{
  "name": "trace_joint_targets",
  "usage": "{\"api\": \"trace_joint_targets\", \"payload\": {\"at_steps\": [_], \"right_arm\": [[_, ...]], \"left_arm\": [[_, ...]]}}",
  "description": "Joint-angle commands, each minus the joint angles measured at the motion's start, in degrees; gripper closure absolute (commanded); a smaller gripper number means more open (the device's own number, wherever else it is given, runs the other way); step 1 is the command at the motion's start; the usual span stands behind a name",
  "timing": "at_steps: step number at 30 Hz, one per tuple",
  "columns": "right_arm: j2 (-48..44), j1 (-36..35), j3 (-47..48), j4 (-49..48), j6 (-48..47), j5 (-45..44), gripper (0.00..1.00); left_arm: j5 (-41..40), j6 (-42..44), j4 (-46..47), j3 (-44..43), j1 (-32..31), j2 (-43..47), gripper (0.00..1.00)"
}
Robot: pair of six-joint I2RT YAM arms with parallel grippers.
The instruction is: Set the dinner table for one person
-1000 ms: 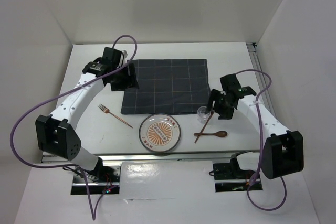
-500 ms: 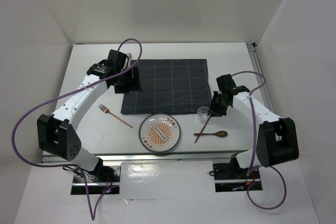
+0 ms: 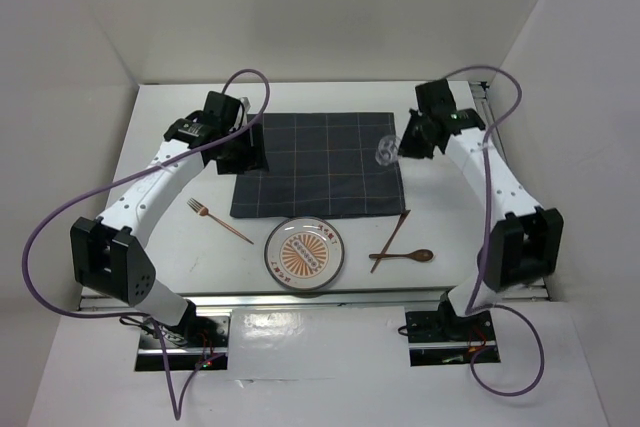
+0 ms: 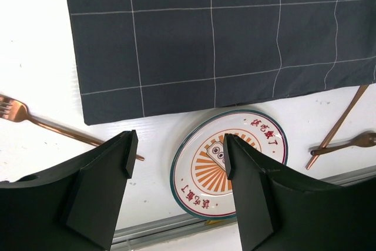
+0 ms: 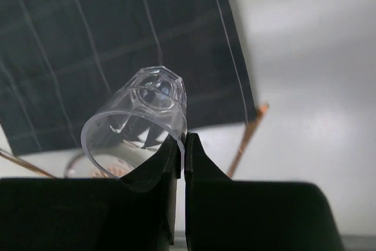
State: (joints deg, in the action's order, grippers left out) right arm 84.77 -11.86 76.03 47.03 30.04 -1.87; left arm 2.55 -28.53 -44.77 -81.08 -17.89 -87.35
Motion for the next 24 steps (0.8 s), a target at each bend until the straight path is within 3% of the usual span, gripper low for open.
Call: {"api": "trace_joint_targets", "payload": {"at_steps": [1,8,12,24], "right_arm": [[9.1,-0.4,12.4,1.0,-1.7,-3.7,1.00],[37.5,0.2,45.5,4.2,-1.7,-5.4,1.00],[47.4,1.3,56.1,6.7,-1.2,-6.0,1.00],[51.0,3.0,51.0,1.7,0.9,-6.5,1.00]], "left_arm": [[-0.8,1.1,0.5,-2.1,-0.2,-0.4,0.23],[-3.3,-1.9,-2.2,1.4,0.3,1.7,0.27],[-5.8,-5.1,-2.7,4.3,1.4,4.3,0.27],[-2.6,-7.4,-0.5,13.5,6.1,8.5,0.29]]}}
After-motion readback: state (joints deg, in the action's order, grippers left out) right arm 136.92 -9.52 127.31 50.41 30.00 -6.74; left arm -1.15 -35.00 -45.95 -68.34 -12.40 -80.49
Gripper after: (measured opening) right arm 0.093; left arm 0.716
